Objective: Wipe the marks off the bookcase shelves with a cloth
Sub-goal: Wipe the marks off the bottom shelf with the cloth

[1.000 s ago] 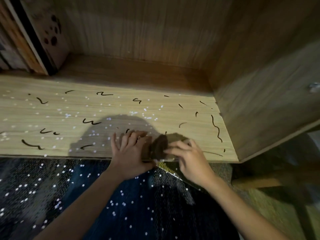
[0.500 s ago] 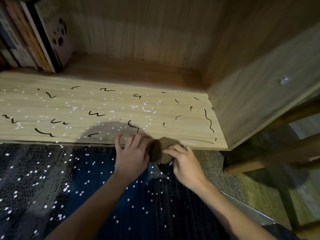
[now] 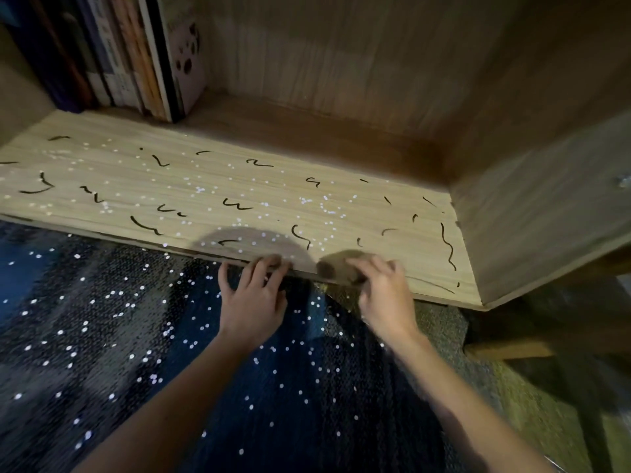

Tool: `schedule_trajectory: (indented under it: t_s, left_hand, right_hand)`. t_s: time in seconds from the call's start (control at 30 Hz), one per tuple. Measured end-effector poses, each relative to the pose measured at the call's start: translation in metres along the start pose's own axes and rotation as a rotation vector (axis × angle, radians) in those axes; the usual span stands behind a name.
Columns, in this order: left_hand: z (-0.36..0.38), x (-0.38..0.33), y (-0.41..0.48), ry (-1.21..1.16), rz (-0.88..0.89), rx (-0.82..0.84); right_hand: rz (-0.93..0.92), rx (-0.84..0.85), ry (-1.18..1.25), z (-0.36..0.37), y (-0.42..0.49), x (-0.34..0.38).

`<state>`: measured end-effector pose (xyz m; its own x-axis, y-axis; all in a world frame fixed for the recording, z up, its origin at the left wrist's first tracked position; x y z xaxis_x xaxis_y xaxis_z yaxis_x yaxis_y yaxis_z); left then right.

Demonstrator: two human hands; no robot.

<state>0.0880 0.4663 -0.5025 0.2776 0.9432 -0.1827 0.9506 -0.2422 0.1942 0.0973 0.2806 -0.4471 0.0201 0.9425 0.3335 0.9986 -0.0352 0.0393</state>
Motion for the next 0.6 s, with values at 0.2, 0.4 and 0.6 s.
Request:
schedule_trajectory:
  t_s: [0.2, 0.4, 0.6]
  left_hand:
    - [-0.011, -0.009, -0.004, -0.107, 0.113, -0.138]
    - [-0.029, 0.001, 0.010, -0.294, 0.030, -0.286]
    - [-0.033, 0.025, 0.021, -0.247, -0.108, -0.216]
  right_hand:
    - [-0.066, 0.064, 0.000, 0.015, -0.007, 0.015]
    - [0.022, -0.113, 0.044, -0.026, 0.065, 0.015]
    - [-0.080, 0.038, -0.087, 0.019, 0.079, 0.037]
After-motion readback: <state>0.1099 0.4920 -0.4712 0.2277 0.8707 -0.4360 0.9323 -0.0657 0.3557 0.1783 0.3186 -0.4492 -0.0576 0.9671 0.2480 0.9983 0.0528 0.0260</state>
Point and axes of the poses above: each hand's wrist, its own y-axis towards the middle knuckle, its own z-axis out of the palm, x = y × z, the point moved 8 cm from there along y, towards the middle knuckle, and after that the axes turned 8 degrees about z, right-handed, at the moved point
